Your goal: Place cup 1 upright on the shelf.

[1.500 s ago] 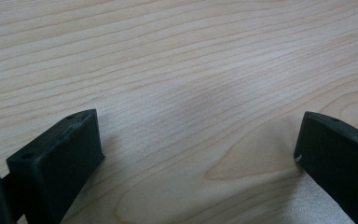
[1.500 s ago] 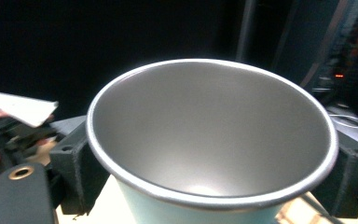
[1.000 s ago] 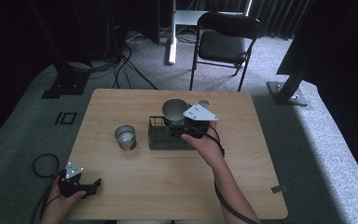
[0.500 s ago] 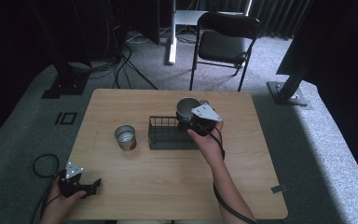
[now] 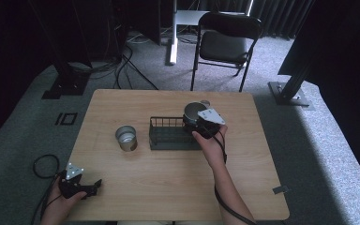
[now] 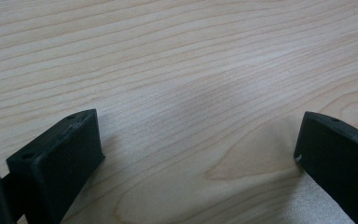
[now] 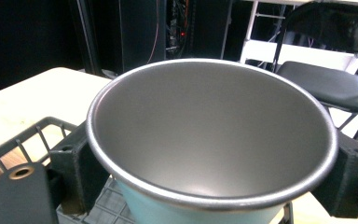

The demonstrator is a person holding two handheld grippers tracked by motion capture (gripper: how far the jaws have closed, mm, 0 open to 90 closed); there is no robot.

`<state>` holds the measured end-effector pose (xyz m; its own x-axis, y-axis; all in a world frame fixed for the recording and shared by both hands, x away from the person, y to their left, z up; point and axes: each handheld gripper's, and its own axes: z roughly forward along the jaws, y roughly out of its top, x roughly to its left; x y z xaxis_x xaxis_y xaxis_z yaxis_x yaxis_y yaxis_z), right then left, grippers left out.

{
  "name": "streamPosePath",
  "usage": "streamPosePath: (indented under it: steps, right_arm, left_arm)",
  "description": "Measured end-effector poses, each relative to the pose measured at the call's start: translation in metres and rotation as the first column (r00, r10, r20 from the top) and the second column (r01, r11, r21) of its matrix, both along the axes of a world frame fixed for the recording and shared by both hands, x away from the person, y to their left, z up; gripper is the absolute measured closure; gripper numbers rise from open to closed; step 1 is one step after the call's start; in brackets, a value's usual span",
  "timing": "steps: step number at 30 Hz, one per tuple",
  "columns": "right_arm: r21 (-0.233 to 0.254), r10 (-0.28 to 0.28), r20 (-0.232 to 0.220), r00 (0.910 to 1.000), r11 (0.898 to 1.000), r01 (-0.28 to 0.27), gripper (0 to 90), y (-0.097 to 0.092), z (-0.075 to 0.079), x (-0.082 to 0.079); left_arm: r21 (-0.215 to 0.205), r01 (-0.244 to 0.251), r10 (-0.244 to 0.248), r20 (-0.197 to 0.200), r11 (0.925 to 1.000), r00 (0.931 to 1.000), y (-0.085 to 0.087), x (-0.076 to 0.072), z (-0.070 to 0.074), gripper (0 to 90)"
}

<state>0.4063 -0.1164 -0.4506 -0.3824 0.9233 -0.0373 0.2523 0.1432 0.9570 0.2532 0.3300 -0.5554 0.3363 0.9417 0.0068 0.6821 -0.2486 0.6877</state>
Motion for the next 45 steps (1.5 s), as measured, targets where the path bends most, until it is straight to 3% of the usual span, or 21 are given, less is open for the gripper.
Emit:
streamPosePath:
  steps: [2,5,18,22,31,38,45]
  right_arm:
    - [0.014,0.019,-0.001,0.9998,1.0,-0.019,12.6,0.0,-0.004,0.0]
    - [-0.003,0.011,-0.007,0.9999,1.0,-0.011,12.7,0.0,-0.01,0.001]
    - [0.03,0.004,-0.031,0.9995,1.0,-0.003,12.6,-0.002,-0.022,0.003]
    - [0.018,-0.002,-0.035,0.9994,1.0,0.002,12.6,-0.001,-0.026,0.003]
    - [0.019,0.004,-0.038,0.9993,1.0,-0.004,12.1,0.0,-0.027,0.0]
    - [0.033,0.052,-0.031,0.9982,0.998,-0.051,11.0,0.003,-0.026,-0.005]
    - [0.045,0.047,-0.034,0.9983,0.998,-0.045,11.0,0.0,-0.029,-0.007]
  left_arm:
    - [0.0,0.0,0.0,0.0,1.0,1.0,0.0,0.0,0.0,1.3]
    - [0.0,0.0,0.0,0.0,1.0,1.0,0.0,0.0,0.0,1.3]
    - [0.0,0.0,0.0,0.0,1.0,1.0,0.0,0.0,0.0,1.3]
    - [0.0,0.0,0.0,0.0,1.0,1.0,0.0,0.0,0.0,1.3]
    - [0.0,0.0,0.0,0.0,1.0,1.0,0.0,0.0,0.0,1.3]
    - [0.0,0.0,0.0,0.0,1.0,1.0,0.0,0.0,0.0,1.3]
    - [0.0,0.0,0.0,0.0,1.0,1.0,0.0,0.0,0.0,1.3]
